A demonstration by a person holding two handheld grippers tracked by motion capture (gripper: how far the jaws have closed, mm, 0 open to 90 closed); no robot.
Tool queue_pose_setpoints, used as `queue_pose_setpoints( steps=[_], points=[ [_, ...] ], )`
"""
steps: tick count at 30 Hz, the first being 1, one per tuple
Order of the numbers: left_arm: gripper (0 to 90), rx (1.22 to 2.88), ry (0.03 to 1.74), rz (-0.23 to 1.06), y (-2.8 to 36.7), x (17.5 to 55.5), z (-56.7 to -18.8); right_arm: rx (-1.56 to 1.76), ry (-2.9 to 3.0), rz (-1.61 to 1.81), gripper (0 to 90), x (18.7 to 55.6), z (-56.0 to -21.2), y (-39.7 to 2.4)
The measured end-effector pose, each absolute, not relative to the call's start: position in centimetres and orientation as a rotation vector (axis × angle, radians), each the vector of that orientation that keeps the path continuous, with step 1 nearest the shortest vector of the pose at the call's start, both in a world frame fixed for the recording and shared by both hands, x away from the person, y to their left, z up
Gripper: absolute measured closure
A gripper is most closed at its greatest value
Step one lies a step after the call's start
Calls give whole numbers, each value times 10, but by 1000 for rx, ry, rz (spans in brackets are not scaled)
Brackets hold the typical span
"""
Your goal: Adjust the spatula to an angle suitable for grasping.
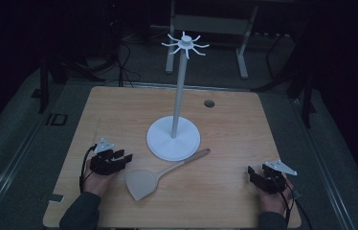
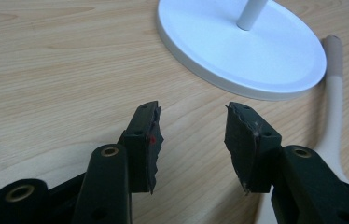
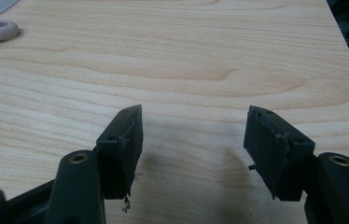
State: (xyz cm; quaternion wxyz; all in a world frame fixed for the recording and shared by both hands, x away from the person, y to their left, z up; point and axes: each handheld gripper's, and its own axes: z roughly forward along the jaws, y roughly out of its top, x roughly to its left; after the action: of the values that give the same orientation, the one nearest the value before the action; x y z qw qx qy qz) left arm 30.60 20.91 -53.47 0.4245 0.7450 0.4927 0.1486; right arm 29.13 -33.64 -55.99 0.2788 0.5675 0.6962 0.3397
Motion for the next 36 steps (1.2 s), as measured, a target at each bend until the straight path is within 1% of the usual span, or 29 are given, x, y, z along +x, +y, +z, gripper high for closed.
queue_pose_setpoints(
  steps=[8, 17, 19, 26, 32, 36],
  points=[
    [558, 1895, 1189, 372, 200, 306, -527, 1503, 1853, 931, 381, 289, -559, -337],
    [558, 1934, 1144, 357, 186, 309, -518, 1436, 1821, 951, 414, 283, -558, -334],
    [558, 1949, 1135, 355, 182, 310, -515, 1438, 1806, 953, 375, 283, -558, -334],
    [558, 2007, 1097, 343, 166, 316, -508, 1453, 1800, 963, 426, 283, -558, -336],
    [558, 2040, 1071, 330, 152, 319, -503, 1438, 1814, 963, 424, 283, -558, -334],
    [563, 2087, 1027, 322, 135, 321, -501, 1446, 1822, 971, 413, 284, -558, -335]
  ],
)
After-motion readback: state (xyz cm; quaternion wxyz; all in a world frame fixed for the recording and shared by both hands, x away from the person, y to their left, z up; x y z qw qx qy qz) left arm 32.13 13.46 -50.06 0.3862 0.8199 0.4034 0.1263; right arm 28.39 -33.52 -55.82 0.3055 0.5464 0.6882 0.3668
